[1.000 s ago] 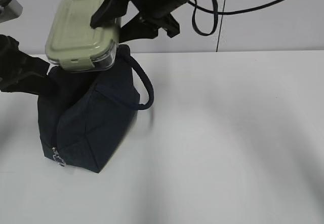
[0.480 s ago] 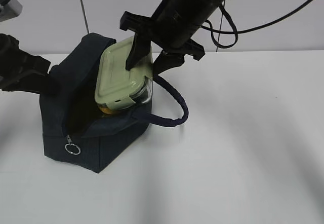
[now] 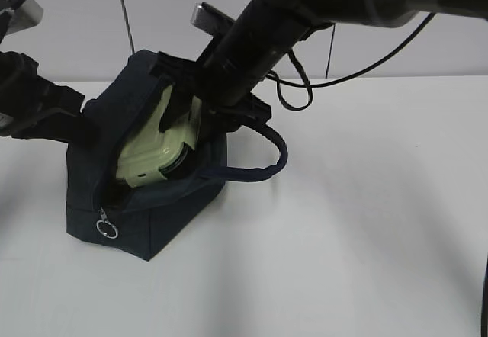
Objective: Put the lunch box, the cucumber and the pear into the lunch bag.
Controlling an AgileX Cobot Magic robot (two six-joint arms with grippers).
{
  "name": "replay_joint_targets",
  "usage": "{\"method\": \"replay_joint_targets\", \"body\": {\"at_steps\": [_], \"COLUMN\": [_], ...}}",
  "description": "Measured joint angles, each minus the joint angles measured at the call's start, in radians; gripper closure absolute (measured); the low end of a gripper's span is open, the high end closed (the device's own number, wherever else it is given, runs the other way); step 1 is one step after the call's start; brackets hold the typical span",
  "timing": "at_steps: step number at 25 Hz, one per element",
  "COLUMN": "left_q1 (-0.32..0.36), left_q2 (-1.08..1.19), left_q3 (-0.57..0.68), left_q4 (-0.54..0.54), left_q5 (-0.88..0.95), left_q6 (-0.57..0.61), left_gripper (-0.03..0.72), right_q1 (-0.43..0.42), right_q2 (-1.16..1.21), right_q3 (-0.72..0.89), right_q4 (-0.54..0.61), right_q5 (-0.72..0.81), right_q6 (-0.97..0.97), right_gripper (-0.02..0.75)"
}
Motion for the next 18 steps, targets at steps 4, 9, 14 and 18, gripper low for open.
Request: {"method": "replay_joint_targets", "body": {"at_steps": [4,9,14,18], "left_q1": [-0.005,-0.005,-0.005,-0.005], "left_q2": [0.0,0.0,0.0,0.001], "left_q3": [0.0,0.0,0.0,0.0], "left_q4": [0.002,0.004,0.006,0.014], "left_q5": [-0.004,-0.005,-0.006,-0.007], "left_q6": [0.0,0.0,0.0,0.0], "left_gripper": [0.686,0.686,0.686,0.686], "right_q1": [0.039,0.054,0.056,0.056], "right_q2": [0.013,0.015,0.015,0.015], "right_q3": [-0.002,-0.024,-0.059,-0.115], "right_q4": [-0.023,-0.045,-0.039,-0.036], "right_q5": [-0.04,-0.039,-0.027,0.027], "right_q6": [0.0,-0.033,-0.07,-0.115], "right_gripper": [0.363,0.33,0.262,0.241]}}
